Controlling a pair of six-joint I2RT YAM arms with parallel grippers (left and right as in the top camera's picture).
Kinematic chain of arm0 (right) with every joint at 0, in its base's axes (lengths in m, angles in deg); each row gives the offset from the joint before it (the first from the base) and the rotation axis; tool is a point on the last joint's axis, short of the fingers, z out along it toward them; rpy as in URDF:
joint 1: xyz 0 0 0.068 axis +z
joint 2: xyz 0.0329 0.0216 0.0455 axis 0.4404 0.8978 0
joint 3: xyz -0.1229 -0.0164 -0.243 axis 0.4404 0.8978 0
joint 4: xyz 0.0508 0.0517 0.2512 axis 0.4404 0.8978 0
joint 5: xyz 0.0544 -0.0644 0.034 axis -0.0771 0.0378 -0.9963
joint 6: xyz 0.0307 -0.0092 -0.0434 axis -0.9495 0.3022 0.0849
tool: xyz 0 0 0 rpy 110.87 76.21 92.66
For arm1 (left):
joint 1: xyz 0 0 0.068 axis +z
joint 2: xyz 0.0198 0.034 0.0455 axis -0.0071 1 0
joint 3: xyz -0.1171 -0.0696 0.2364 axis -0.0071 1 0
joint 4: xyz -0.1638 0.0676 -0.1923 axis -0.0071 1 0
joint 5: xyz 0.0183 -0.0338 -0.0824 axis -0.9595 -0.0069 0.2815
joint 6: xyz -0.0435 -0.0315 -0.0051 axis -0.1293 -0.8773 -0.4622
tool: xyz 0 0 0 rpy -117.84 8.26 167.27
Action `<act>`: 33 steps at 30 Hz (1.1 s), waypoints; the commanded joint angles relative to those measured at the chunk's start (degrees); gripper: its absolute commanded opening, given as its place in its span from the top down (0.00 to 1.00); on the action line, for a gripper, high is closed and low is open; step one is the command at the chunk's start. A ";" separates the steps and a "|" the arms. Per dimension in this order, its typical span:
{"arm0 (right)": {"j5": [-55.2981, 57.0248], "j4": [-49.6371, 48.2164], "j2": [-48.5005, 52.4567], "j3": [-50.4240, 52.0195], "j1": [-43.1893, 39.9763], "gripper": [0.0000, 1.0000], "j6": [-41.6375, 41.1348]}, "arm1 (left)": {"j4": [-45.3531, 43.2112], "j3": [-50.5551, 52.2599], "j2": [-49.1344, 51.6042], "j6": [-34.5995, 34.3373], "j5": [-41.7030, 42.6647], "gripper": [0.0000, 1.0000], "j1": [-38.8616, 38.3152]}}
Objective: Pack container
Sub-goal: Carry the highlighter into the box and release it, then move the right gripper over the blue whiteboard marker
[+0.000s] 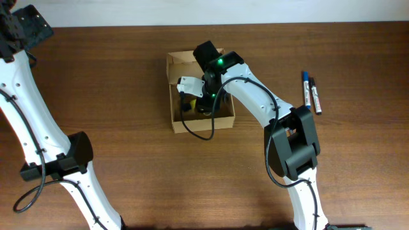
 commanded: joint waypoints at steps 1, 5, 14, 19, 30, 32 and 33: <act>0.11 2.64 -0.59 -4.90 -0.26 0.55 -4.33 | 0.02 0.17 -0.46 0.66 -0.39 0.00 0.20; 0.13 10.56 -1.51 -14.34 -0.20 0.62 -5.27 | 0.02 0.17 -0.46 0.66 -0.39 0.00 0.20; 9.73 16.85 -12.24 -25.59 -4.35 0.66 -14.58 | 0.02 0.17 -0.46 0.66 -0.39 0.00 0.20; 9.79 9.27 -24.57 -12.02 -15.58 0.60 -20.92 | 0.02 0.17 -0.46 0.66 -0.39 0.00 0.20; 7.19 -6.29 -29.18 20.59 -40.19 0.58 -38.14 | 0.02 0.17 -0.46 0.66 -0.39 0.00 0.20; 6.97 -7.13 -26.43 22.36 -42.03 0.58 -38.18 | 0.02 0.17 -0.46 0.66 -0.39 0.00 0.20; 6.71 -7.15 -24.98 22.49 -42.56 0.58 -38.18 | 0.02 0.17 -0.46 0.66 -0.39 0.00 0.20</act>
